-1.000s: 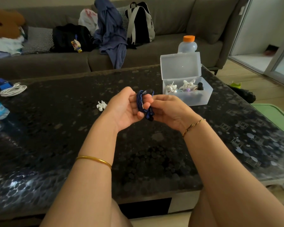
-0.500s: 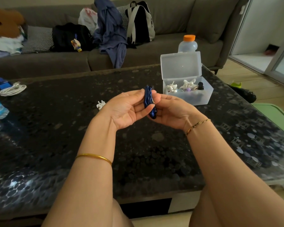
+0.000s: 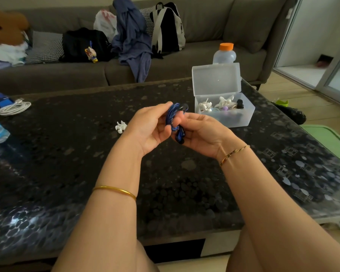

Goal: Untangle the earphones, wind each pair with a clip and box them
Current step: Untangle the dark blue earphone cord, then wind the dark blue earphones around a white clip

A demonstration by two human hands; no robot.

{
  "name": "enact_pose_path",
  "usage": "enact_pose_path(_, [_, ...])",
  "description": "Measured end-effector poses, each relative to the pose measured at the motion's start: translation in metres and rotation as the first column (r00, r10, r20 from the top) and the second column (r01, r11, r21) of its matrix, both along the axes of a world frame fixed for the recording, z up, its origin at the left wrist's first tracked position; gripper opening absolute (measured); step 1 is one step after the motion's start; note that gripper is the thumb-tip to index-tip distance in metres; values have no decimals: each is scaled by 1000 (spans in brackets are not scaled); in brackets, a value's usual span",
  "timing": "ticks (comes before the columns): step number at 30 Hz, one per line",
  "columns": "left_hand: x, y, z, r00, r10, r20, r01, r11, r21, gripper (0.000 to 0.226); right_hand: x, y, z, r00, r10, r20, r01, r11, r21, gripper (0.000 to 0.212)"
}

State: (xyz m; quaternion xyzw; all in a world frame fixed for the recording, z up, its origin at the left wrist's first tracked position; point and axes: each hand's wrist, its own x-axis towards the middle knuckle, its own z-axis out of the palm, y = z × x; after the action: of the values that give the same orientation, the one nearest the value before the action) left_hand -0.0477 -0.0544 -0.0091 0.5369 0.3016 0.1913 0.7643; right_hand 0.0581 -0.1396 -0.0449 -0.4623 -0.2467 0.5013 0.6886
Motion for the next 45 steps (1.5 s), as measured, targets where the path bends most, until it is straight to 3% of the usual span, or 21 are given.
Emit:
enact_pose_path(4, [-1, -1, 1, 998, 23, -58, -19, 998, 58, 27, -8, 2, 3, 952, -129, 277, 150, 987, -56, 15])
enact_pose_path(9, [6, -9, 3, 966, 235, -109, -198, 942, 272, 26, -13, 4, 7, 943, -135, 305, 159, 986, -57, 11])
enact_pose_path(12, [11, -12, 0, 928, 373, -14, -330, 836, 439, 26, -17, 5, 10, 915, -182, 360, 195, 981, 1, 12])
enact_pose_path(14, [12, -10, -2, 908, 415, 53, -389, 791, 472, 25, -21, 5, 11, 863, -254, 437, 255, 965, 59, 15])
enact_pose_path(18, [13, -2, -6, 928, 372, 31, -352, 843, 408, 16, -23, 5, 9, 817, -319, 480, 329, 942, 67, 15])
enact_pose_path(23, [12, 2, -9, 976, 217, 5, -217, 973, 80, 12, -20, 10, 3, 837, -368, 405, 390, 920, 29, 15])
enact_pose_path(31, [10, 10, -26, 979, 202, 2, -195, 945, -262, 26, -20, 31, -15, 814, -328, 479, 442, 885, -144, 24])
enact_pose_path(33, [10, 11, -27, 987, 161, -27, -163, 973, -165, 33, -21, 36, -19, 807, -296, 511, 435, 883, -175, 24])
enact_pose_path(37, [11, 15, -33, 967, 208, -145, -189, 973, 133, 21, -22, 37, -18, 802, -240, 547, 400, 896, -192, 22])
enact_pose_path(45, [18, 13, -35, 957, 287, -36, -281, 951, 129, 10, -24, 38, -12, 819, -169, 548, 346, 907, -238, 24])
